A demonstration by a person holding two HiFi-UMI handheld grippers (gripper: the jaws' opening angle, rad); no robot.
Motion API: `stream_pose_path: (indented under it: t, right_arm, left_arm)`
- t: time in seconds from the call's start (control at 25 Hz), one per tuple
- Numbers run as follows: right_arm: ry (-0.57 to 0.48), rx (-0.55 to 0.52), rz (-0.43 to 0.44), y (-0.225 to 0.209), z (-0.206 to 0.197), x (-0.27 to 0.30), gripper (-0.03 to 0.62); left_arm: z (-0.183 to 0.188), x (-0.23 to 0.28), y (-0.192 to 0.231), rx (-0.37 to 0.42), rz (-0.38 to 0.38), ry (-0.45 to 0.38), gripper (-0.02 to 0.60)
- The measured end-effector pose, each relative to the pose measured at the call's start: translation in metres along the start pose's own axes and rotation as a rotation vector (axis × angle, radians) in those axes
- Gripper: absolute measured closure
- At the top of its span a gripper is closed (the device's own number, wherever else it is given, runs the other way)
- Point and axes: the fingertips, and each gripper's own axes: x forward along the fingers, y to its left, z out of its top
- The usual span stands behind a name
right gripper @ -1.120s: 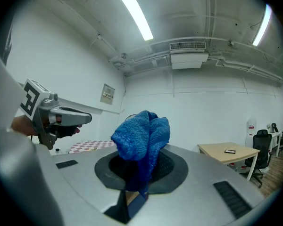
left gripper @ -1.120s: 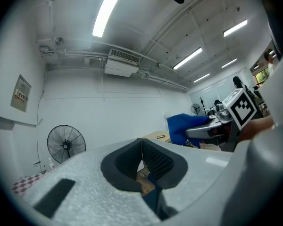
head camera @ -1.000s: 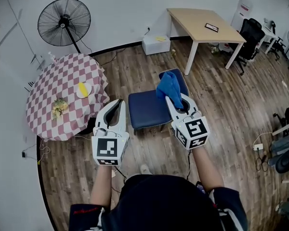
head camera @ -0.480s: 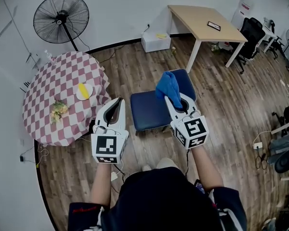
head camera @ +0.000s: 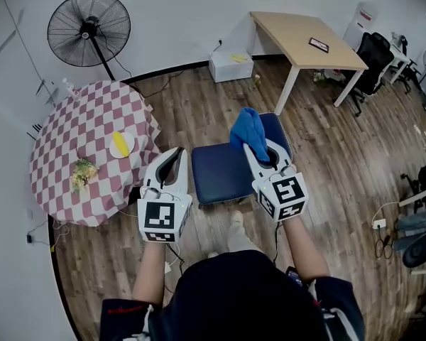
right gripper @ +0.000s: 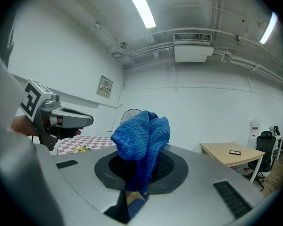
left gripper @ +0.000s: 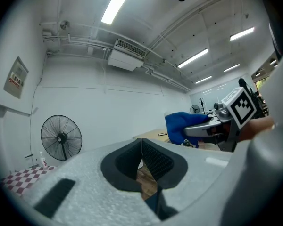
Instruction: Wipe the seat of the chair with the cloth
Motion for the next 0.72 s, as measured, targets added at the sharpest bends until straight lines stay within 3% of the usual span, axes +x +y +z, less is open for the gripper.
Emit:
stream_pose_path:
  t: [0.32, 0.72]
  right_arm:
    - [-0.008, -0.016, 0.040, -0.054, 0.010, 0.068, 0.553]
    - [0.036, -0.023, 0.119, -0.118, -0.005, 0.144, 0.553]
  left_arm:
    - [0.011, 0.077, 0.024, -0.030, 0.021, -0.012, 0.565]
    - [-0.006, 0.166, 0.045, -0.075, 0.088, 0.026, 0.565]
